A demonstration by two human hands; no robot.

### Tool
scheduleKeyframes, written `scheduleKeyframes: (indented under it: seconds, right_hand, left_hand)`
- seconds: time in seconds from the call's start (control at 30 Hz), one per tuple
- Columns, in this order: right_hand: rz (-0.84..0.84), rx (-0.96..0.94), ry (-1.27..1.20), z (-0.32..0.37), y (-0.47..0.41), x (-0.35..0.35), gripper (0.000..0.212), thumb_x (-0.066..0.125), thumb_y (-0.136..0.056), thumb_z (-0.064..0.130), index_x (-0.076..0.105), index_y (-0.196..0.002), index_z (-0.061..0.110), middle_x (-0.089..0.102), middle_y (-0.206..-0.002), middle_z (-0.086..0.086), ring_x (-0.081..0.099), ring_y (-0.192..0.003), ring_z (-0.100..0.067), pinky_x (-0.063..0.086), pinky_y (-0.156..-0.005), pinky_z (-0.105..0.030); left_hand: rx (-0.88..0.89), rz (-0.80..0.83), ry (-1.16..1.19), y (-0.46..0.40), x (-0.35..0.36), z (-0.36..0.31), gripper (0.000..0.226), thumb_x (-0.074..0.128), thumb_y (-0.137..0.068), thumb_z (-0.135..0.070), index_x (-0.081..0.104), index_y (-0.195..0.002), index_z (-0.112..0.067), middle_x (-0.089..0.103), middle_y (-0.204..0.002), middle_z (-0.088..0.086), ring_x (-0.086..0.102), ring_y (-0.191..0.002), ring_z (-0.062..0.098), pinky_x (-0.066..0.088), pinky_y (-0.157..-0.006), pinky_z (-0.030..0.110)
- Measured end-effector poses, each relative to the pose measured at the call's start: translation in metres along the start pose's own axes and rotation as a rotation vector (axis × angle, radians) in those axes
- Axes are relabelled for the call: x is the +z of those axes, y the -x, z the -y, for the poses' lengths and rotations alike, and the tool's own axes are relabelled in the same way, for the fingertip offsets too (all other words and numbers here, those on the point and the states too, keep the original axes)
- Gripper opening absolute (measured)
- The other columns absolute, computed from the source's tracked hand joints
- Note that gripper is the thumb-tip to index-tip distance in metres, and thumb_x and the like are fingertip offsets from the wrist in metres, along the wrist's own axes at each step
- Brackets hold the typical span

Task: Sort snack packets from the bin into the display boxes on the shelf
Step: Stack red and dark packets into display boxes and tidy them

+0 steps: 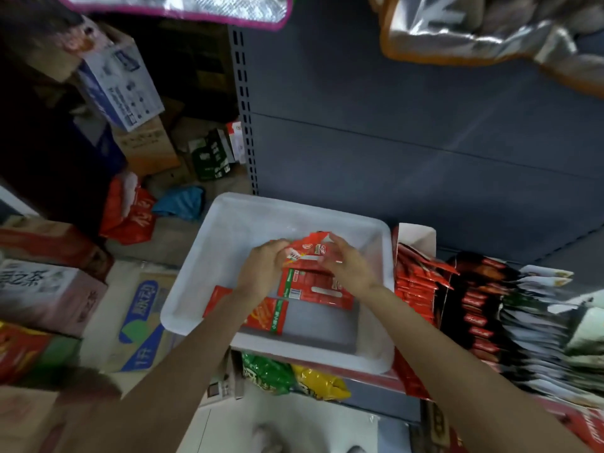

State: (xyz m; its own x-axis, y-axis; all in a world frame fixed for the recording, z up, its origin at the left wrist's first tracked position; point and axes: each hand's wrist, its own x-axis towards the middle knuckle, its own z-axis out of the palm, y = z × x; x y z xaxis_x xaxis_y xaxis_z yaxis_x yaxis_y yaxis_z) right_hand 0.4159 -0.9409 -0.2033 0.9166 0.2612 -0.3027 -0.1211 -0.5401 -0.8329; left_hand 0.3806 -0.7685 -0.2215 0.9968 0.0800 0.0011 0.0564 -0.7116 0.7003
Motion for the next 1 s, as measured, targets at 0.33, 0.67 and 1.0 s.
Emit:
scheduleKeyframes:
  seconds: [0.33,0.67,1.0]
  right_hand:
    - [-0.301,-0.292,-0.411,0.027,0.046,-0.089,0.013,0.063,-0.084,-0.002,0.066,-0.083,0.010,0.067,-0.075,-0.001,0.063,-0.075,-0.011,0.053,-0.075,-0.030]
    - [-0.580,-0.280,0.040,-0.017,0.072,-0.165,0.008,0.069,-0.084,0.013,0.067,-0.086,0.006,0.070,-0.082,0.000,0.065,-0.075,-0.009,0.046,-0.069,-0.013]
    - [-0.510,-0.156,0.465,-0.022,0.071,-0.180,0.005,0.064,-0.085,0.017,0.066,-0.082,0.013,0.067,-0.074,-0.008,0.063,-0.073,-0.028,0.043,-0.060,-0.029]
  left_hand:
    - [0.204,-0.114,0.290,-0.012,0.000,-0.109,0.012,0.065,-0.088,-0.018,0.062,-0.095,-0.008,0.070,-0.093,0.004,0.066,-0.086,0.016,0.052,-0.082,0.032]
    - [0.335,-0.052,0.174,-0.031,0.064,-0.178,0.010,0.065,-0.087,-0.015,0.064,-0.092,-0.007,0.071,-0.087,0.007,0.067,-0.084,0.026,0.053,-0.075,0.041]
    - [0.417,-0.051,0.021,-0.023,0.082,-0.175,0.019,0.063,-0.087,-0.016,0.066,-0.106,-0.013,0.067,-0.101,0.006,0.064,-0.090,0.024,0.052,-0.077,0.039]
